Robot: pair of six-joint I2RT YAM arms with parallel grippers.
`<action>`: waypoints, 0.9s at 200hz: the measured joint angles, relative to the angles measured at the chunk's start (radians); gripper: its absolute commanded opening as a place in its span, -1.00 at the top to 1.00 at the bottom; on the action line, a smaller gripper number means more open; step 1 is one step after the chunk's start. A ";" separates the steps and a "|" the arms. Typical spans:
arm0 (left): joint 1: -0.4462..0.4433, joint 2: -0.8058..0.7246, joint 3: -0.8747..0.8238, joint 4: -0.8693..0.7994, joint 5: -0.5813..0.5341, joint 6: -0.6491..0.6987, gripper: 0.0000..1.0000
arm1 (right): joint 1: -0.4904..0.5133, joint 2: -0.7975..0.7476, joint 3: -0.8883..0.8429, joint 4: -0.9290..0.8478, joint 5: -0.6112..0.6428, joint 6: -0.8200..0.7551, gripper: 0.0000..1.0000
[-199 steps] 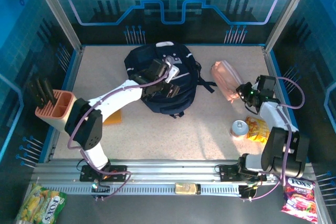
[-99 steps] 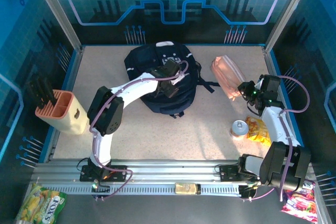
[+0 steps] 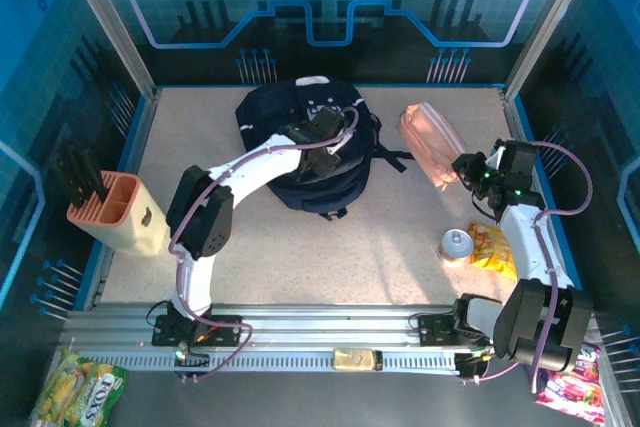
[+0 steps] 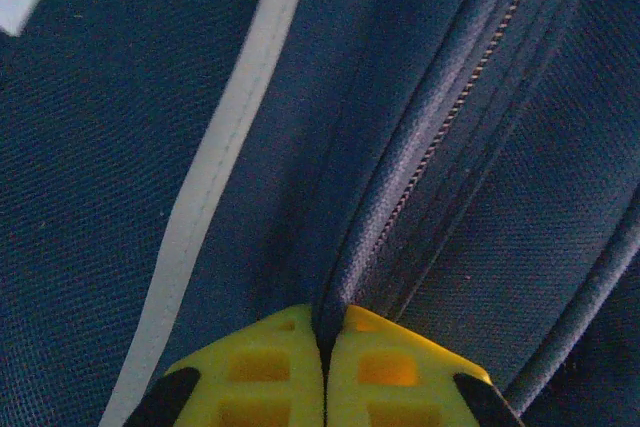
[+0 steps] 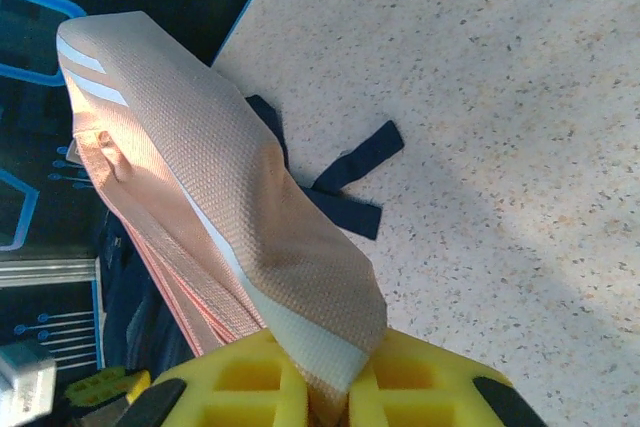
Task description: Pack books, pencil case, and school supplies into a backpack
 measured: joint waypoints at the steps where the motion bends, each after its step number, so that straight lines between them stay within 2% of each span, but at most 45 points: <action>1: 0.000 -0.004 0.000 0.001 0.001 -0.001 1.00 | 0.000 0.000 0.000 0.000 -0.001 -0.001 0.74; 72: 0.015 -0.180 -0.050 0.146 0.000 -0.113 1.00 | 0.031 -0.018 0.093 -0.238 -0.010 -0.133 0.71; 133: -0.002 -0.172 -0.047 0.196 0.010 -0.155 1.00 | 0.251 -0.014 0.105 -0.316 -0.024 -0.159 0.70; 180: -0.052 -0.168 -0.047 0.208 0.029 -0.151 1.00 | 0.373 0.123 0.114 -0.242 -0.014 -0.066 0.67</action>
